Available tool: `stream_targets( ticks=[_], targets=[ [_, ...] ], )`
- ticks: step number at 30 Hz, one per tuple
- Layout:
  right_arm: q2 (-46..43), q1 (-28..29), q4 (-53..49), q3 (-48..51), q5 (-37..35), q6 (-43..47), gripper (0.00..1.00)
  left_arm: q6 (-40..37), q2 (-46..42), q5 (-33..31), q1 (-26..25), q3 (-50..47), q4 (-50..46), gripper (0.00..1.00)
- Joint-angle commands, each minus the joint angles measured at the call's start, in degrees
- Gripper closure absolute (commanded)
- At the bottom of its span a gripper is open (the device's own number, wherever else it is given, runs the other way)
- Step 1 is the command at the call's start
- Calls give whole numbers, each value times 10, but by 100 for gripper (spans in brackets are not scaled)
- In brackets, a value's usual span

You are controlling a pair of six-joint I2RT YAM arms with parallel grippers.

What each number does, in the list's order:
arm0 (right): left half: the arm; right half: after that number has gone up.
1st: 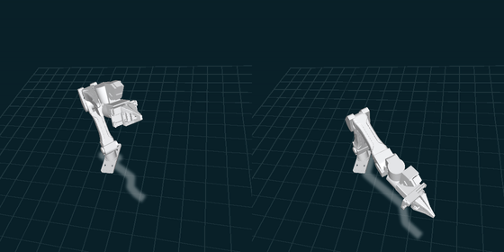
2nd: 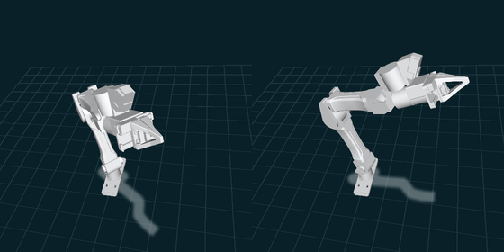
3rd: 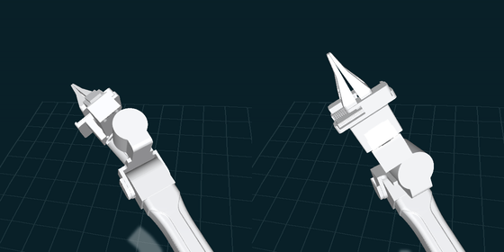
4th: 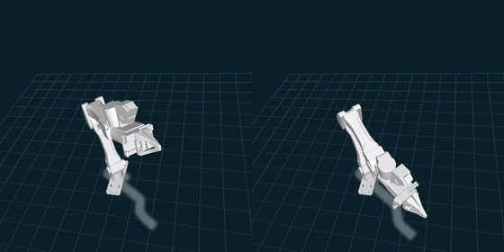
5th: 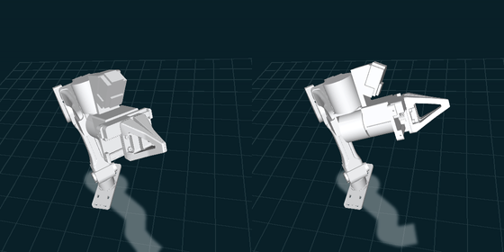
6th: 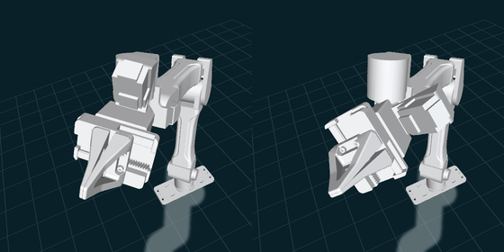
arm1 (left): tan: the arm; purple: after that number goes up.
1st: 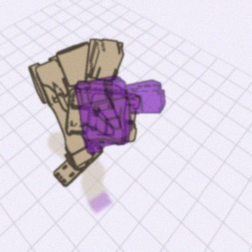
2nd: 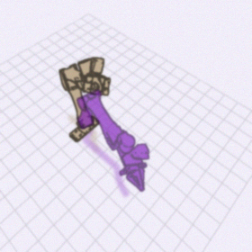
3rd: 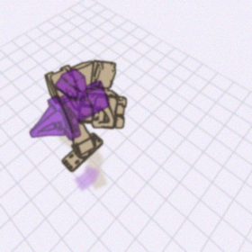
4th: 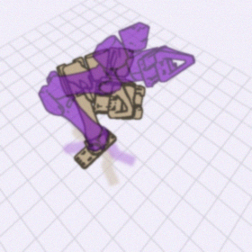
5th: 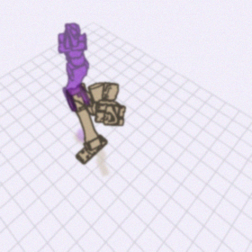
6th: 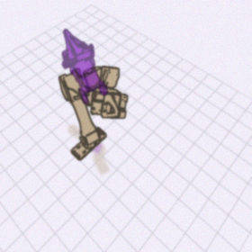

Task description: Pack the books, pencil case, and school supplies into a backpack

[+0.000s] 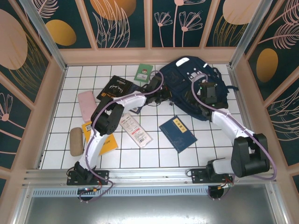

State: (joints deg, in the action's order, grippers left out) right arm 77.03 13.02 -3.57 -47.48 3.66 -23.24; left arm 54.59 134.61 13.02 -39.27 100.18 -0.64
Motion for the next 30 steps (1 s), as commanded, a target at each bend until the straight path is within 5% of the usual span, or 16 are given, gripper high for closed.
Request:
stream_targets(
  ticks=[1,9,30],
  targets=[
    [11,43,23,30,22,-9,56,-25,37,14,5,33,11,100],
    [116,115,66,17,-25,-19,63,-23,59,12,8,30,28,100],
    [311,110,166,-68,-32,-139,63,-7,49,24,15,17,35,100]
  ],
)
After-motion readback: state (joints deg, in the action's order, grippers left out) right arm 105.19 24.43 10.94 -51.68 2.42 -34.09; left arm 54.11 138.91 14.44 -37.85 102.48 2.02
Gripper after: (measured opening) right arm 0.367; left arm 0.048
